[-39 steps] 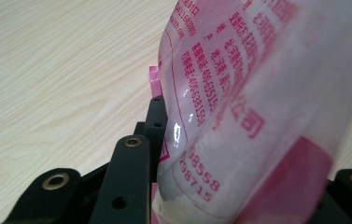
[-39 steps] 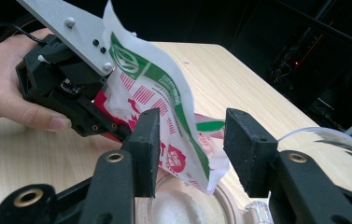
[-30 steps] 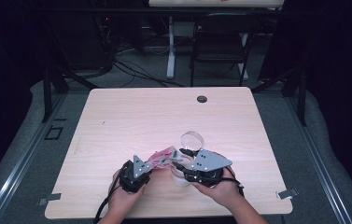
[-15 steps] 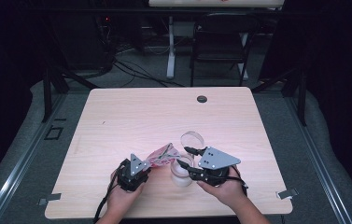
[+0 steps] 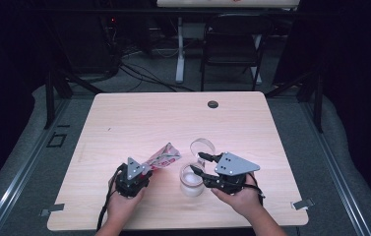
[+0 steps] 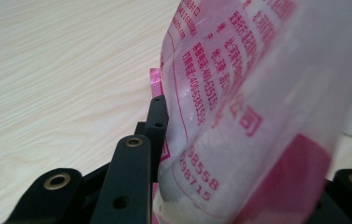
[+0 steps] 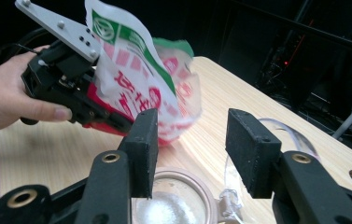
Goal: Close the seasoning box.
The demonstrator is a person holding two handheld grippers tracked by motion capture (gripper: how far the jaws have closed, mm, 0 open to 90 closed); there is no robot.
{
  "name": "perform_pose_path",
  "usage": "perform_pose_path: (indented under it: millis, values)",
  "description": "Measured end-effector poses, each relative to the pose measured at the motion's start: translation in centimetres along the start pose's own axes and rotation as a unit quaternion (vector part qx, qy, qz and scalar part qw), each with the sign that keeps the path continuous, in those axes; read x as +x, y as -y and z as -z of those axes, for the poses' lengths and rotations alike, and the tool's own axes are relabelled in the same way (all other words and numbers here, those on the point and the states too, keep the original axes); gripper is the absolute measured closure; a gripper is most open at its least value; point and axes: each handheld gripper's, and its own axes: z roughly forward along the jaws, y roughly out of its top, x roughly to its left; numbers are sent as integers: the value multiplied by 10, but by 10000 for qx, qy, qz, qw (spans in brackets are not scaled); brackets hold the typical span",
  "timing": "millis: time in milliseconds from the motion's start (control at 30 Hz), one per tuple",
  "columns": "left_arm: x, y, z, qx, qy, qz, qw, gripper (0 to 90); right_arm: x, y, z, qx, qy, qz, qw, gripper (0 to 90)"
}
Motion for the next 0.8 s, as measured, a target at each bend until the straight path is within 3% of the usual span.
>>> perform_pose_path:
  millis: [333, 467, 633, 800]
  values:
    - [33, 1, 15, -129, -383, 439, 9982, 708, -17, 0, 9, -66, 365, -149, 9992, 540]
    - [43, 3, 18, -107, -592, 492, 9970, 708, -24, 2, 11, -34, 541, -237, 9982, 540]
    - [54, 5, 16, -40, -751, 631, 9952, 708, -34, 7, 12, -3, 701, -515, 9962, 539]
    - [65, 10, 15, 58, -941, 718, 9929, 708, -43, 15, 7, 162, 721, -620, 9953, 529]
